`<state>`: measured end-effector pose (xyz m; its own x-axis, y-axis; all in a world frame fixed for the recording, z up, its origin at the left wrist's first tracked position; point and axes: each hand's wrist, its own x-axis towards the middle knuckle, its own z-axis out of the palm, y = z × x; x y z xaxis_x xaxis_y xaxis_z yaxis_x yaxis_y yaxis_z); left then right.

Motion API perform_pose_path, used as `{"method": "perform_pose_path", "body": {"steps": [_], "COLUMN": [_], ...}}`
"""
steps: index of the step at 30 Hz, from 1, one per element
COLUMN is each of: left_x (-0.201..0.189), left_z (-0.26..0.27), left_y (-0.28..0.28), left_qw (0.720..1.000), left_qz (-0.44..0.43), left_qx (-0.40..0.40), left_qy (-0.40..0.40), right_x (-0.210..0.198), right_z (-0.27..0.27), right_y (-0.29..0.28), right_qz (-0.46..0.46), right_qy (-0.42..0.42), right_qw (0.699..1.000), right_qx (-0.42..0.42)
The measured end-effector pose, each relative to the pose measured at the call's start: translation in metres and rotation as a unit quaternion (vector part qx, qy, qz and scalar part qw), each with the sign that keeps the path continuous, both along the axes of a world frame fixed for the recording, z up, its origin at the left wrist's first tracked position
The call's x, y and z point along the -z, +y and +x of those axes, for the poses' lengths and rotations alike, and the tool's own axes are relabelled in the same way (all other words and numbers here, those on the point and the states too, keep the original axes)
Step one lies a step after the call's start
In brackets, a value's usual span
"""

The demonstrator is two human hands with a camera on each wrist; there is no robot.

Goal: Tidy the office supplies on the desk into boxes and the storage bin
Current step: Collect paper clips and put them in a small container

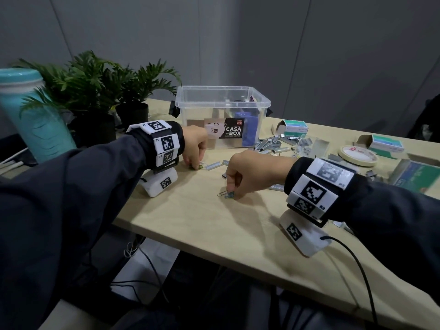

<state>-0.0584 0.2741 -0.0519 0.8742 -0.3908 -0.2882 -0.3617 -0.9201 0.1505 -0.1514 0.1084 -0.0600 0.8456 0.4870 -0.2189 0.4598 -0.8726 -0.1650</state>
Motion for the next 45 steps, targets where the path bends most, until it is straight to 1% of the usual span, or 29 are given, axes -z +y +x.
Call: {"method": "perform_pose_path", "body": {"steps": [3, 9, 19, 25, 29, 32, 34, 38, 40, 42, 45], "left_x": [0.0, 0.0, 0.001, 0.0, -0.001, -0.006, -0.013, -0.04, -0.054, -0.063, -0.064], "left_z": [-0.001, -0.002, 0.0, -0.002, -0.002, -0.001, 0.0, 0.002, 0.004, 0.007, 0.011], "left_y": [-0.002, -0.005, -0.006, -0.009, -0.013, -0.02, -0.028, -0.048, -0.062, -0.078, -0.108], "left_qw": [1.0, 0.999, 0.999, 0.997, 0.996, 0.995, 0.995, 0.994, 0.992, 0.985, 0.974], "left_qz": [0.008, 0.03, 0.038, 0.055, 0.069, 0.066, 0.057, 0.01, -0.03, -0.087, -0.133], "left_qx": [0.001, 0.009, 0.021, 0.033, 0.05, 0.07, 0.081, 0.11, 0.126, 0.143, 0.17], "left_qy": [-0.002, -0.018, -0.02, -0.031, -0.024, 0.012, 0.01, 0.023, 0.002, -0.03, -0.069], "right_x": [-0.003, -0.003, 0.002, 0.002, 0.002, -0.005, -0.014, -0.042, -0.056, -0.064, -0.057], "right_z": [0.0, 0.005, 0.011, 0.006, 0.009, 0.015, 0.019, 0.025, 0.029, 0.034, 0.041], "right_y": [0.0, 0.0, 0.005, 0.006, 0.004, -0.009, -0.026, -0.075, -0.105, -0.131, -0.157], "right_qz": [0.009, 0.048, -0.054, -0.071, -0.07, -0.061, -0.056, -0.053, -0.017, 0.022, 0.06], "right_qy": [0.011, -0.003, -0.004, -0.052, -0.051, -0.052, -0.06, -0.084, -0.087, -0.097, -0.099], "right_qw": [0.999, 0.996, 0.994, 0.988, 0.988, 0.991, 0.993, 0.995, 0.994, 0.988, 0.975], "right_qx": [-0.03, -0.073, -0.091, -0.124, -0.13, -0.106, -0.081, -0.003, 0.058, 0.119, 0.188]}}
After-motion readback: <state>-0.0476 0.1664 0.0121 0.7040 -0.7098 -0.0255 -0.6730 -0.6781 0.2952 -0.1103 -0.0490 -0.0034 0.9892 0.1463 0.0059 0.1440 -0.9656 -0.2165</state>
